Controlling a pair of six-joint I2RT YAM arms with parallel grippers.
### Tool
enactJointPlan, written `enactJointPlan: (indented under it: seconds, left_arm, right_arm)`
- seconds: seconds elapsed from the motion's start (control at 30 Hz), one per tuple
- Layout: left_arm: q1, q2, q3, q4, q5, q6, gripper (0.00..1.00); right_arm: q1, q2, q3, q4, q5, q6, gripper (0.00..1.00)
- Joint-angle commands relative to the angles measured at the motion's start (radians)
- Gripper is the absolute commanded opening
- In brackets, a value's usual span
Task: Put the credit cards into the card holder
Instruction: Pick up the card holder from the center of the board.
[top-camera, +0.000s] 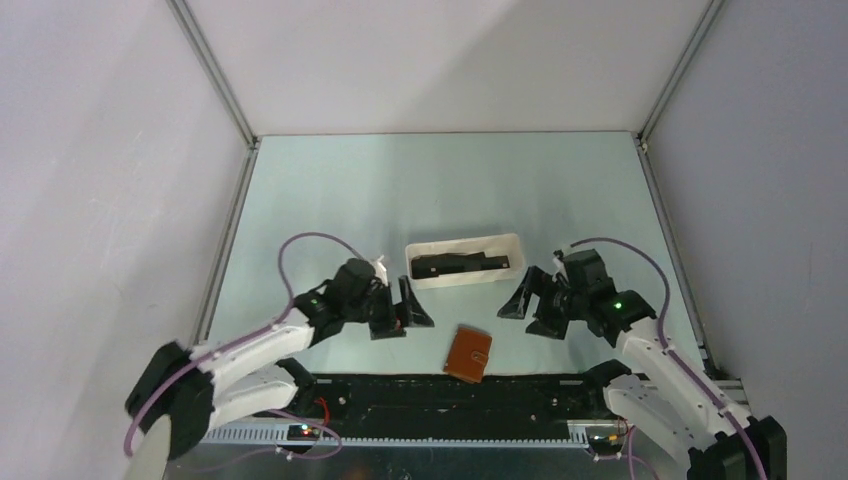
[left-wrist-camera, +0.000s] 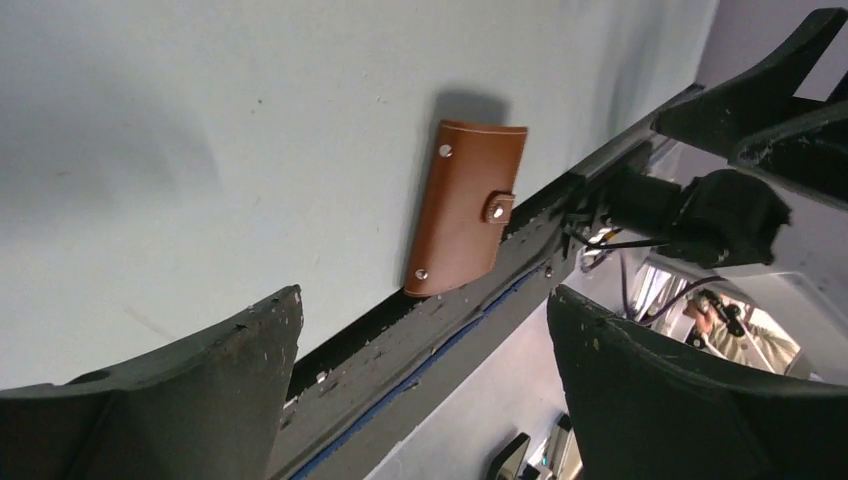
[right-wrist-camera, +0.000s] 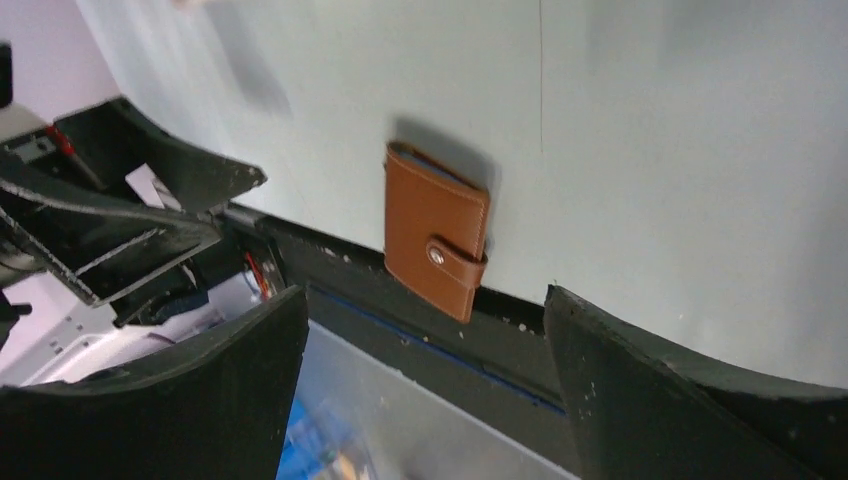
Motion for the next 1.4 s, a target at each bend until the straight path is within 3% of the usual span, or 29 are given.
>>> enactJointPlan:
  seconds: [0.0,0.17,0.37,0.47,0.57,0.87,1.17,1.37]
  left_arm:
    - [-0.111,0.186,-0.017,0.272,-0.019,-0.151,0.95]
    - [-0.199,0.439,0.052,0.354,0.002,-0.186,0.91]
    - [-0.219,0.588,0.111,0.411,0.038,-0.232,0.85]
    - [-0.221,0.640,0.129,0.412,0.046,-0.245,0.81]
    - [-0.222,0.647,0.130,0.412,0.039,-0.253,0.79]
    - [-0.230,0.652,0.137,0.410,0.025,-0.306,0.75]
    - [-0.308,0.747,0.208,0.418,0.071,-0.345,0.69]
    - [-0.307,0.716,0.207,0.469,0.072,-0.334,0.60]
  right_arm:
    - [0.060,0.063,-0.078,0.089,-0.072,0.106,0.87]
    - [0.086,0.080,-0.141,0.142,-0.063,0.170,0.77]
    - [0.100,0.104,-0.199,0.265,-0.049,0.262,0.64]
    - [0.102,0.159,-0.211,0.327,-0.072,0.280,0.64]
    - [0.114,0.225,-0.211,0.363,-0.093,0.294,0.59]
    - [0.128,0.390,-0.210,0.386,-0.097,0.230,0.58]
    - [0.116,0.555,-0.264,0.724,-0.201,0.211,0.56]
    - [0.058,0.606,-0.263,0.883,-0.311,0.198,0.38]
